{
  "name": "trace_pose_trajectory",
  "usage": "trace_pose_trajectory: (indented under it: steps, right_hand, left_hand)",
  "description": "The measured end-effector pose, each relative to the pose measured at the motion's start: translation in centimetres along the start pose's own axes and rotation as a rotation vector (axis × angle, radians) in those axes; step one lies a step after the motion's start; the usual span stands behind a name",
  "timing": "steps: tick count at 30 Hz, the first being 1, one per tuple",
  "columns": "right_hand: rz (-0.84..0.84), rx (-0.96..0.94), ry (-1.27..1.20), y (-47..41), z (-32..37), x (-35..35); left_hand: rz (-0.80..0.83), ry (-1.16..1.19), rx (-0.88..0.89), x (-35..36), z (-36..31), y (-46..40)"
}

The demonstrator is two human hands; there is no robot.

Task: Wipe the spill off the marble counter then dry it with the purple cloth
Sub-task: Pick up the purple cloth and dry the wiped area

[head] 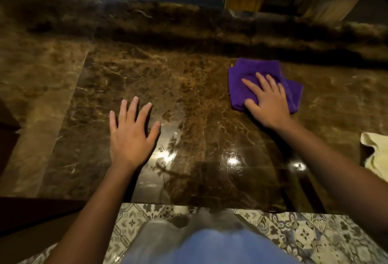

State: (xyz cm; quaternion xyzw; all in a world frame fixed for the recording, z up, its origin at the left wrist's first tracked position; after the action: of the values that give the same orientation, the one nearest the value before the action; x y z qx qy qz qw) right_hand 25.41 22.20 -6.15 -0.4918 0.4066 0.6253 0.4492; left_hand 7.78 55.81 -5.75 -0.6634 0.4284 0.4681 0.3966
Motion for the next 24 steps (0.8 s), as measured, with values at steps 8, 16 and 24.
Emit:
trace_pose_trajectory:
  steps: [8, 16, 24]
  right_hand:
    - [0.064, 0.086, -0.051, -5.2, 4.2, 0.3]
    - [0.063, -0.032, -0.006, 4.0, 8.1, 1.4]
    - [-0.002, -0.107, -0.003, 19.4, 7.3, 2.5]
  left_hand:
    - [-0.008, 0.01, 0.002, 0.3, -0.2, -0.2]
    - [0.012, 0.046, 0.01, 0.2, 0.1, 0.3]
    - [0.006, 0.041, 0.015, 0.5, 0.2, 0.7]
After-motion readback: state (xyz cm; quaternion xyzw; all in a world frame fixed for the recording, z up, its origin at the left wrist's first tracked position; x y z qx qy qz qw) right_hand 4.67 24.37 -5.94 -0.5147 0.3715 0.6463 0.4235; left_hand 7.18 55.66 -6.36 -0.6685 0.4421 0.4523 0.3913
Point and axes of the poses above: each hand's wrist, its own y-axis away from the middle knuckle, its own x-axis out of the palm, z = x × y, the point moved 10 cm from there along -y, towards the middle knuckle, and after that the axes turned 5 degrees about -z, right-handed, at the moved point
